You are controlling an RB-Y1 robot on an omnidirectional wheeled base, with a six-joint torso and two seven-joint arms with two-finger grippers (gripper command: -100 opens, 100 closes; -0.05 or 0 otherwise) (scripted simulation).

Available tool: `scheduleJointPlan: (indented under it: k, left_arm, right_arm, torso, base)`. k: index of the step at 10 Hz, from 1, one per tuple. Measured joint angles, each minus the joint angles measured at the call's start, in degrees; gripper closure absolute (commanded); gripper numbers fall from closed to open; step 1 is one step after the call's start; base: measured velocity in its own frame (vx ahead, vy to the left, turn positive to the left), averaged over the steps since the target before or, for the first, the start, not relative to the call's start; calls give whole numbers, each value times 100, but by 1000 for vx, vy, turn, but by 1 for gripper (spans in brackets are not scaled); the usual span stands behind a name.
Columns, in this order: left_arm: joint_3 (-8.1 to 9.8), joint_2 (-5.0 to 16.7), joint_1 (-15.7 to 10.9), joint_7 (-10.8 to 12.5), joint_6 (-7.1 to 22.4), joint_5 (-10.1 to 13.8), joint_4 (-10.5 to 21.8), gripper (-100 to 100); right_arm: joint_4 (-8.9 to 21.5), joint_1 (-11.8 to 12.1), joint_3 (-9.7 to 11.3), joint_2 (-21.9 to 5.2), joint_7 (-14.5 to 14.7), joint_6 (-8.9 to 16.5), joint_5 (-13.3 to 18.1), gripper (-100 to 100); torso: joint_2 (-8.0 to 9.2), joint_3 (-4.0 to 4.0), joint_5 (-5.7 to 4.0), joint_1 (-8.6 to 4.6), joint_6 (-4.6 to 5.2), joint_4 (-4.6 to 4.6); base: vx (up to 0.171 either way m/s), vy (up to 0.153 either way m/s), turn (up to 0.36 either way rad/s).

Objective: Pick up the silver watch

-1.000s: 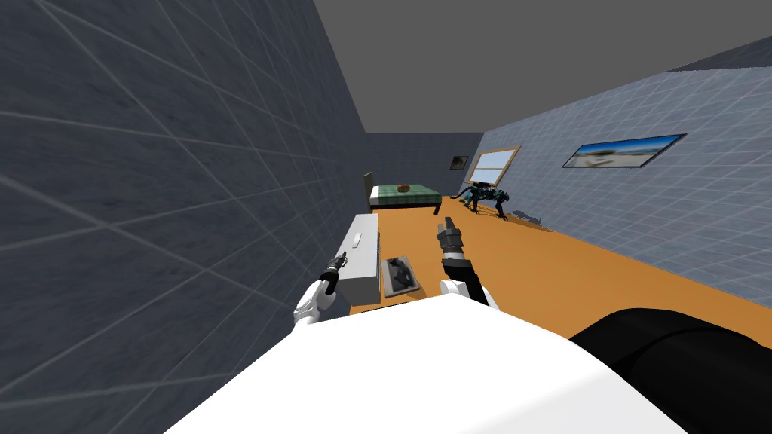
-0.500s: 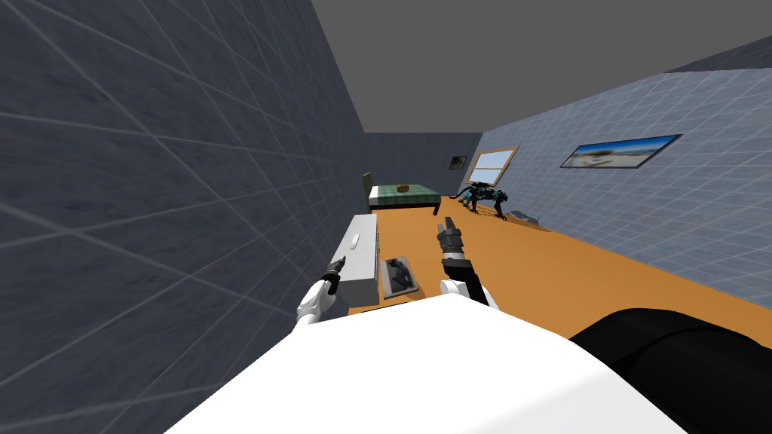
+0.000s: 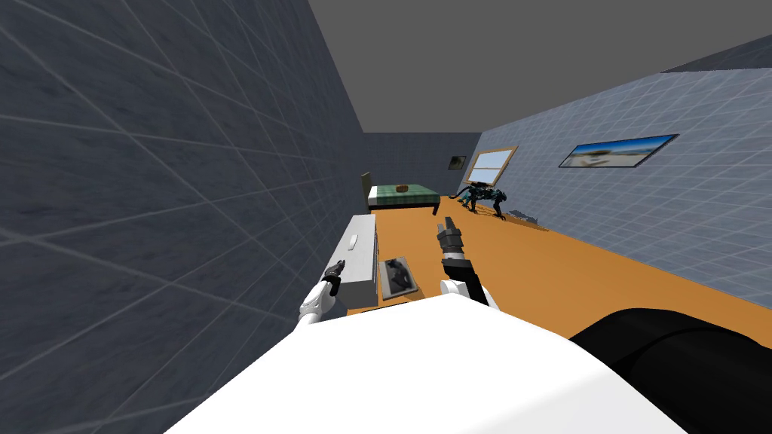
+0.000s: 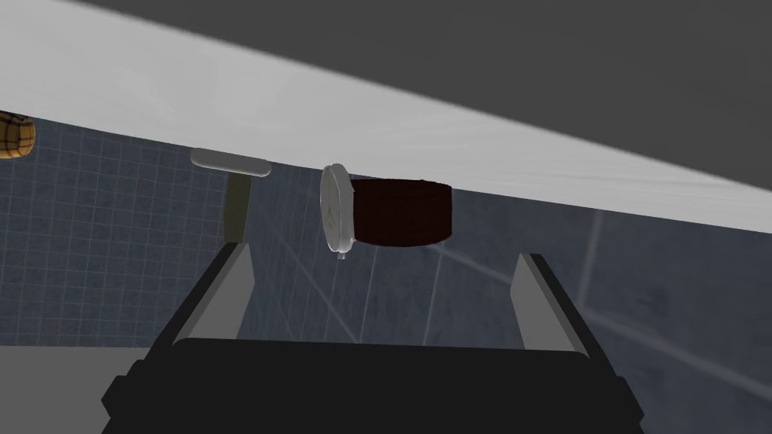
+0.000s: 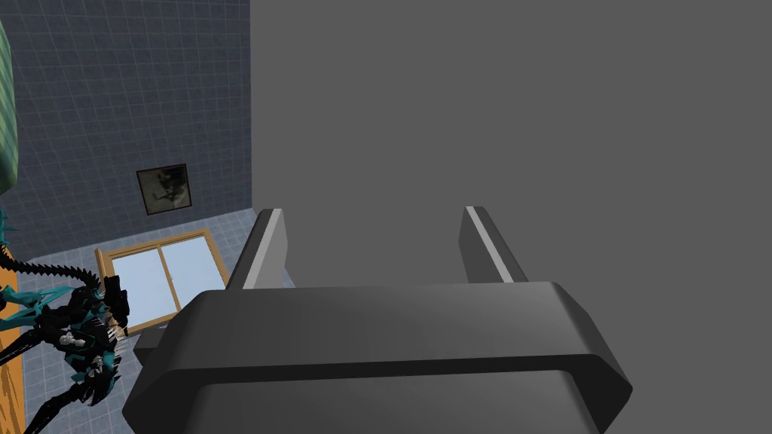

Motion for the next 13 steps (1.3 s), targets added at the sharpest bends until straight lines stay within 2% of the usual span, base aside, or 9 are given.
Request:
scheduleJointPlan:
  k: [1,2,5,6,9,10,11,12,13]
  left_arm:
    - [17,-5,-5,3,-17,-18,13,0]
    - [15,-5,-5,3,-15,-16,11,-100]
    - [-69,131,-20,442,246,-170,139,-100]
    - [-260,284,5,491,398,94,113,-100]
    - [-163,294,-52,1007,532,-349,307,-100]
    - [-138,315,-104,1327,583,-607,439,-100]
    - [-193,369,-96,1407,654,-496,429,-100]
    - [-221,414,-127,1654,741,-676,529,-100]
    - [-260,451,-128,1783,809,-661,545,-100]
  right_arm:
    - [0,0,0,0,0,0,0,0]
    - [0,0,0,0,0,0,0,0]
    - [0,-1,-1,-1,0,0,0,0]
    - [0,-2,0,-1,0,0,0,0]
    - [0,0,-1,-1,0,0,0,0]
    - [0,-1,0,-1,0,0,0,0]
    - [0,0,-1,-1,0,0,0,0]
    - [0,-1,0,-1,0,0,0,0]
    - [0,0,-1,-1,0,0,0,0]
  torso:
    - [3,2,1,4,0,1]
    - [4,3,1,6,0,1]
    - [23,13,5,25,-1,5]
    - [24,14,5,23,3,6]
    - [17,10,4,20,-2,4]
    - [17,10,4,17,2,4]
    - [17,10,4,18,-2,4]
    - [18,10,4,20,2,4]
    - [17,10,4,20,-2,4]
  base:
    - [0,0,0]
    - [-19,18,-261]
    - [-48,44,-228]
    - [-35,31,-103]
    - [-34,27,-180]
    - [-32,22,-115]
    - [-36,30,-236]
    - [-35,28,-123]
    - [-17,10,25]
